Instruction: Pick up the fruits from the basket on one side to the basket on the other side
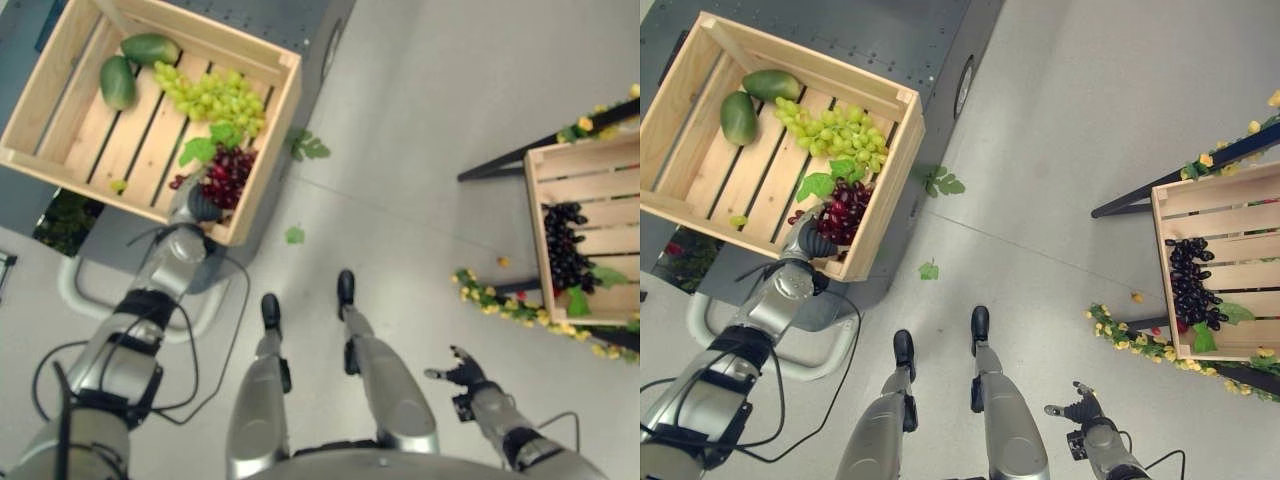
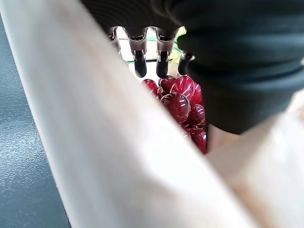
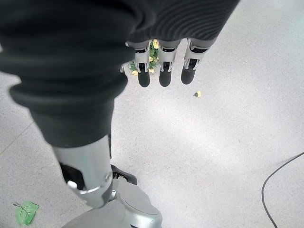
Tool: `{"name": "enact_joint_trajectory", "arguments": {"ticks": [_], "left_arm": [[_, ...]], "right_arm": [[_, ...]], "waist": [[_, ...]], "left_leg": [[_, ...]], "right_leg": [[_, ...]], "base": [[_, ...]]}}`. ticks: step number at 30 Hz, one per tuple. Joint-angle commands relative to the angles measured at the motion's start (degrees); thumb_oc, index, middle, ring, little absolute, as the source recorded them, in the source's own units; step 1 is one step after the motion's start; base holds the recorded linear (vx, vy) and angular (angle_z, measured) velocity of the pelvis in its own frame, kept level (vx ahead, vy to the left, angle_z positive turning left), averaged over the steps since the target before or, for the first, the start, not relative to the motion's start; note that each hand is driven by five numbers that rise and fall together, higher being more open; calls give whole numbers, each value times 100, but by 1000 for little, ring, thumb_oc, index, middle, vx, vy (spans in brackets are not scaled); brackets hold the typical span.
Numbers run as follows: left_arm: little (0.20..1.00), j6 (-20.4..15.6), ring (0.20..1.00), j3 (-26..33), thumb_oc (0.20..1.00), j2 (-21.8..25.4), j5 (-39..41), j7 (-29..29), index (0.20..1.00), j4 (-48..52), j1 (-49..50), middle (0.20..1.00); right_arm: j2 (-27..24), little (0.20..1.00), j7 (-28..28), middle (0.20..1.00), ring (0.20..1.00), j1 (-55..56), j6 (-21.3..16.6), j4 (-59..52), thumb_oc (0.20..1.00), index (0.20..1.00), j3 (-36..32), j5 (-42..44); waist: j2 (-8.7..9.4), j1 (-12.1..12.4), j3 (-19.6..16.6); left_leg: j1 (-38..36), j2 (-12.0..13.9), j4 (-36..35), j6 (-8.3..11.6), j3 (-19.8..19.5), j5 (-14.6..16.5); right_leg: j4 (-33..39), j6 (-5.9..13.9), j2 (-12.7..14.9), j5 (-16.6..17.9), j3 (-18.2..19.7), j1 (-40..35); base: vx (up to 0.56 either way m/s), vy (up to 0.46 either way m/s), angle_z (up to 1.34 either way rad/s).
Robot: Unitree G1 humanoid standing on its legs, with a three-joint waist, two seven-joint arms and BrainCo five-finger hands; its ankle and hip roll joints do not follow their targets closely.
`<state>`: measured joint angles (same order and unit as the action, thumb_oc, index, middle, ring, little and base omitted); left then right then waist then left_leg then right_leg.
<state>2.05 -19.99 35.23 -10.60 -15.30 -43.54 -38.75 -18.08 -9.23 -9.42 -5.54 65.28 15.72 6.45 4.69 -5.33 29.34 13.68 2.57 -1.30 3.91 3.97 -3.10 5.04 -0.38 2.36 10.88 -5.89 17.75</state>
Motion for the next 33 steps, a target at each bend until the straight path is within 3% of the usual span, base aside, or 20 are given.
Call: {"name": "enact_joint_trajectory", "arguments": {"ticks": [1,24,25,26,27,28,33], "left_arm": [[1000,-11,1000,-124,1000,-128,-182,-22,1000,-83,-9,1000],[1000,24,1000,-213,1000,-137,-58,-94,1000,-298,-346,1000],[705,27,705,-263,705,-120,-91,-85,705,-291,-388,705],[705,19,705,-272,705,-115,-102,-87,705,-302,-409,705],[278,17,278,-306,278,-107,-139,-87,278,-291,-438,278],[200,15,200,-333,200,-117,-161,-78,200,-280,-445,200],[200,9,200,-366,200,-134,-182,-64,200,-256,-446,200]], "right_arm": [[-109,1000,-90,1000,1000,313,9,-74,1000,1000,120,141],[-144,1000,-96,1000,1000,381,-11,-224,1000,1000,221,166],[-148,1000,-98,1000,1000,387,-11,-236,1000,1000,225,179],[-145,1000,-100,1000,1000,383,-16,-233,1000,1000,221,185],[-144,1000,-104,1000,1000,384,-21,-229,1000,1000,213,187],[-148,1000,-103,1000,1000,384,-29,-233,1000,1000,215,183],[-172,1000,-112,1000,1000,407,-50,-297,1000,1000,210,183]], "waist": [[178,32,-44],[317,-7,-17],[337,-9,-3],[346,-17,-12],[352,-17,-9],[349,-14,0],[356,-21,8]], "left_leg": [[802,-256,9,-301,-197,-509],[909,-242,9,-299,-206,-537],[893,-232,14,-300,-208,-519],[914,-238,10,-300,-212,-539],[911,-238,9,-300,-213,-536],[891,-233,12,-299,-208,-514],[909,-227,25,-299,-209,-502]], "right_leg": [[-447,596,44,41,266,664],[-462,597,22,48,263,757],[-479,598,13,30,261,752],[-475,598,17,47,259,773],[-479,597,15,45,257,776],[-490,599,9,28,257,762],[-504,600,0,18,275,787]], "base": [[0,0,0],[1,-1,0],[0,0,0],[0,0,0],[0,0,0],[0,0,0],[6,2,2]]}}
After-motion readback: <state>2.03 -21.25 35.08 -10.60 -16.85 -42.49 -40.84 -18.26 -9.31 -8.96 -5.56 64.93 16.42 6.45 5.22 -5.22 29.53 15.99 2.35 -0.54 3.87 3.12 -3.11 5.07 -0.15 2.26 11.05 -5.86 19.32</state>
